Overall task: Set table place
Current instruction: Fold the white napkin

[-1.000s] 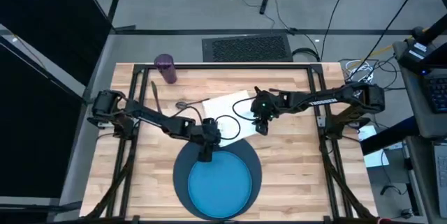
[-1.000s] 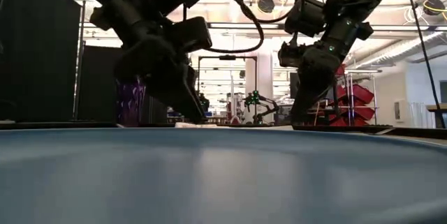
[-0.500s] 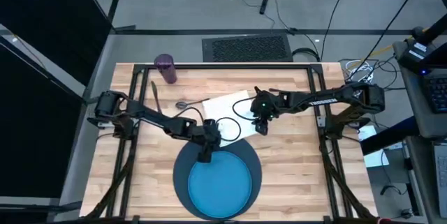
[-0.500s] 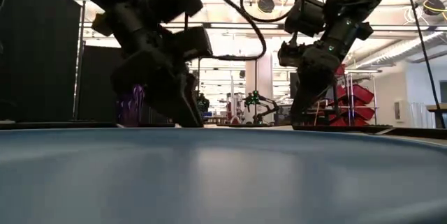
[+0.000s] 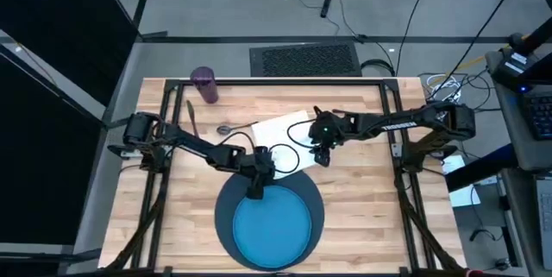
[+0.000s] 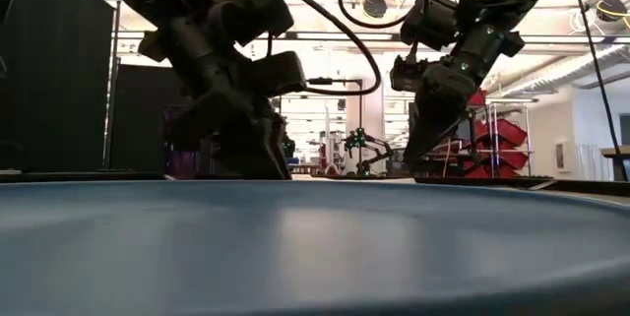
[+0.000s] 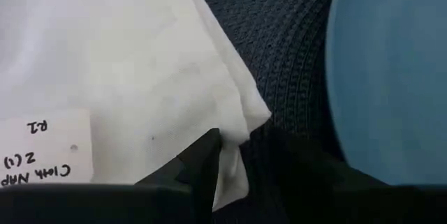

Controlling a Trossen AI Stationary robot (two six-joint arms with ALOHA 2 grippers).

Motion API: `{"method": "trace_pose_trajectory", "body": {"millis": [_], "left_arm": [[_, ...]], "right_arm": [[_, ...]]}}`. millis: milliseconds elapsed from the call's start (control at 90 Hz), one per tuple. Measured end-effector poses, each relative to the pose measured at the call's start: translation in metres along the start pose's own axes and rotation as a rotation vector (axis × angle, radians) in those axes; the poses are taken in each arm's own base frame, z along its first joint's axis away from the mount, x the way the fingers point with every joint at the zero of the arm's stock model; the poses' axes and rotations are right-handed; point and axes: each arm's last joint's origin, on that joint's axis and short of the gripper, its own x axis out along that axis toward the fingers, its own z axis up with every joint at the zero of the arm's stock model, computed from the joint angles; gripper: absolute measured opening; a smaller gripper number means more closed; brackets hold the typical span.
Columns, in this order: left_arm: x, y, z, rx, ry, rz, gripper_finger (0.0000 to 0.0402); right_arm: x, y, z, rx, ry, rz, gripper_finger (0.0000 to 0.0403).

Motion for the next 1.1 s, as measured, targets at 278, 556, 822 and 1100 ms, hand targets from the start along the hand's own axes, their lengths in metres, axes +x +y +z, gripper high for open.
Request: {"method": "trace_pose_trajectory", "body": {"millis": [278,556,822,1100], "left_arm": [[0.000,0.001,0.001,-0.001,-0.001,0.008,0.0089],[0.000,0.001,0.002,-0.002,-0.003,0.009,0.0010],[-0.003,0.003,0.004,-0.002,-0.012,0.062,0.0000],[-0.007,0.004,0.018,0.005,-0.015,0.063,0.0000]], "right_arm": [[0.000,0.000,0.000,0.000,0.000,0.000,0.0167],[0.000,0.000,0.000,-0.001,0.000,0.001,0.0167],[0.000,0.000,0.000,0.000,0.001,0.001,0.0167],[0.000,0.000,0.000,0.000,0.002,0.001,0.0167]]}}
